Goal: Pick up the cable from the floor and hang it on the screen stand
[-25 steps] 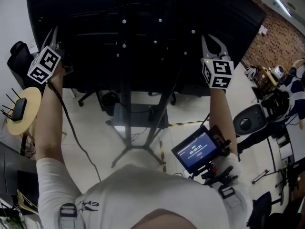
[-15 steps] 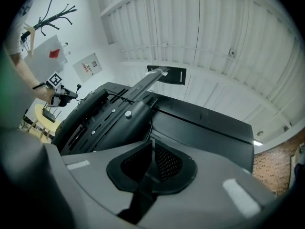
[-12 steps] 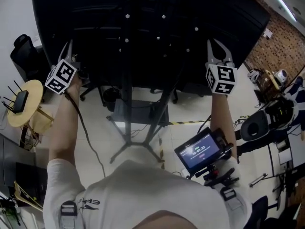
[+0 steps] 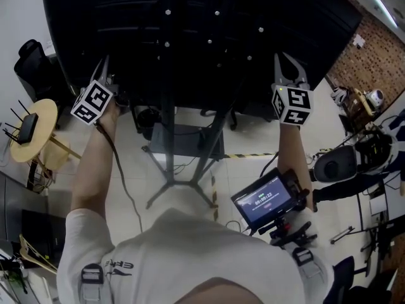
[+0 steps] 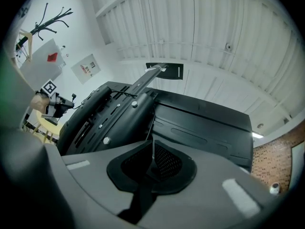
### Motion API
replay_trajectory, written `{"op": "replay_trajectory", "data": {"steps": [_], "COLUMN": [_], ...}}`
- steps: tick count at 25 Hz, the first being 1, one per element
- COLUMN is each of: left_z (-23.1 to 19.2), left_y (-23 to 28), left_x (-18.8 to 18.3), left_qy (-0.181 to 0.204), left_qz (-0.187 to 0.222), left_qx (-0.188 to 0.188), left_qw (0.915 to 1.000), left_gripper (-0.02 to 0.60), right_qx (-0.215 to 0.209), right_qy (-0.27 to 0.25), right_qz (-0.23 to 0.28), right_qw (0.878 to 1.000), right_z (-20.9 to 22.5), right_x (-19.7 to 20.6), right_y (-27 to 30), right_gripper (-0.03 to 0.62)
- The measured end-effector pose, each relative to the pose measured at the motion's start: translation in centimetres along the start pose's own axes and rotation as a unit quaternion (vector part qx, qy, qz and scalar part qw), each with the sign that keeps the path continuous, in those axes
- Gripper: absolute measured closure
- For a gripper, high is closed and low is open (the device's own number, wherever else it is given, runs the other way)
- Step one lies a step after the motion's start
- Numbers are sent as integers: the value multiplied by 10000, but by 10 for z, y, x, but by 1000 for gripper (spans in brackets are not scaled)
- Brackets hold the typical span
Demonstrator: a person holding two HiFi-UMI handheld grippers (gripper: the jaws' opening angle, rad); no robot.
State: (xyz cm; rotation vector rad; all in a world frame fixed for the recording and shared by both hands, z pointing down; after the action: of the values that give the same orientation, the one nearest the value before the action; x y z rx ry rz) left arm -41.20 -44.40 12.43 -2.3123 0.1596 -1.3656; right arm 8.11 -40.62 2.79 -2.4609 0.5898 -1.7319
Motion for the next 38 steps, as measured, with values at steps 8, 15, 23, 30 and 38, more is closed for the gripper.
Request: {"op": "replay_trajectory", "data": {"steps": [8,15,23,30,38], "left_z": [5,22,55,70,63], "left_y": [-4,-29,-52,-76,-93], "left_x": [18,39,51,42,63], "left_qy": [-225,-85,-16,-396,-162], "left_qz": [-195,-416,-321,-61,-621], "left_qx": [56,-86,-164,-136,-313], "left_qw": [9995,9991,9994,9991,9974], "left_gripper": [507,432,426,416,281], "right_qx": [-155,-460,-709,-829,-983], "right_qy": [85,249,406,540,605], "right_qz": [-163,-132,-169,-157,-85], "right_qw": [9997,9985,9965,9950,9933], "right_z": [-10,0,19,26,27], "right_x": [13,22,40,46,45], "right_y": [-6,-20,-43,-59,-55], "right_gripper": [568,572,572,572,572]}}
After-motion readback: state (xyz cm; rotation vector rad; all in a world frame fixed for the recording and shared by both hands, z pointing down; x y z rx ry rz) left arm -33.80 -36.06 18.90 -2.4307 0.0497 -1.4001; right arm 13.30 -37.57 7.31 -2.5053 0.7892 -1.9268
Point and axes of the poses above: the fingertips, and each gripper's own axes: y forward along the fingers, z to its right, x out of its underside, the point moved 6 cm from there along -y, backward along the fingers, and after that the axes turned 6 degrees about y, right-handed, at the moved point
